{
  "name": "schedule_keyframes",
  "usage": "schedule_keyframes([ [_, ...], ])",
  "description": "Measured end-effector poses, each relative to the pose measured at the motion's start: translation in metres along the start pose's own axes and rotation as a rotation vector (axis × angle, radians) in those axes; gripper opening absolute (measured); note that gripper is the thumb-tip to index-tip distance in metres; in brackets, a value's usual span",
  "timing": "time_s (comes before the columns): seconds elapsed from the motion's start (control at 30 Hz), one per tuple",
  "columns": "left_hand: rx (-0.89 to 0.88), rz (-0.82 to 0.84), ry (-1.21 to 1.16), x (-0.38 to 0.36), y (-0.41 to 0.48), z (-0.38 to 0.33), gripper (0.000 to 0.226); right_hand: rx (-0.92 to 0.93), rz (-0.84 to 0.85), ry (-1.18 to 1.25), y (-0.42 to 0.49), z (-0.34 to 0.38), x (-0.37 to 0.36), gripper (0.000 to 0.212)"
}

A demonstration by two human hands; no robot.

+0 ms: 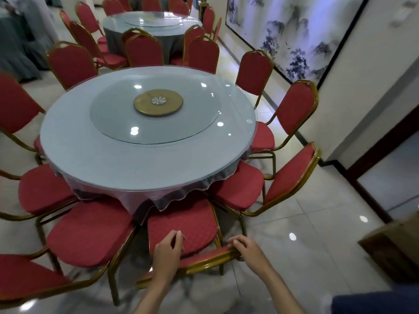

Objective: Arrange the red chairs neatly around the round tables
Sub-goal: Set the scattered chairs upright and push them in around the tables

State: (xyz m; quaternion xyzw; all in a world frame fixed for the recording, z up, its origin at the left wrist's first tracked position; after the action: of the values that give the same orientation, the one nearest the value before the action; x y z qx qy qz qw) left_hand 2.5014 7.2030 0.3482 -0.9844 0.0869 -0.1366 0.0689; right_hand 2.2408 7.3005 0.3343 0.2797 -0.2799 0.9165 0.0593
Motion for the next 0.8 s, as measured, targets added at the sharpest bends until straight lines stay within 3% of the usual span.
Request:
schedule_keyframes([
  [0.13,-0.069,0.087,-0.006,-0.064,0.017,-0.053,0.032,-0.008,-0.011,0.06,0.01,-0.013,0.049,0.024],
  [0.4,-0.113,0.429,-0.001,-0.246,0.039,-0.11,0.029,-0.1,-0.315,0.295,0.0,-0.096,0.193,0.022],
  [0.8,-0.182,0.644,-0.043,-0.441,0.06,-0.185,0.029,-0.248,-0.608,0.484,-0.034,-0.207,0.34,0.02],
])
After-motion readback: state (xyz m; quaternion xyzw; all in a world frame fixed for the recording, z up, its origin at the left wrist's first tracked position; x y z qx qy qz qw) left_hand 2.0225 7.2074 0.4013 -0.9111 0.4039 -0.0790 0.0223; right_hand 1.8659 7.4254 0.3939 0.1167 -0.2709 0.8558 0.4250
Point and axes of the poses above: each hand's wrist, its own y-axis towards the middle knuckle, its own x-axis out of the back of the hand, z = x × y, the point moved 6 cm from there along y, towards the middle knuckle, and after that the axes turned 15 degrees about -y, right-handed, at the moved point
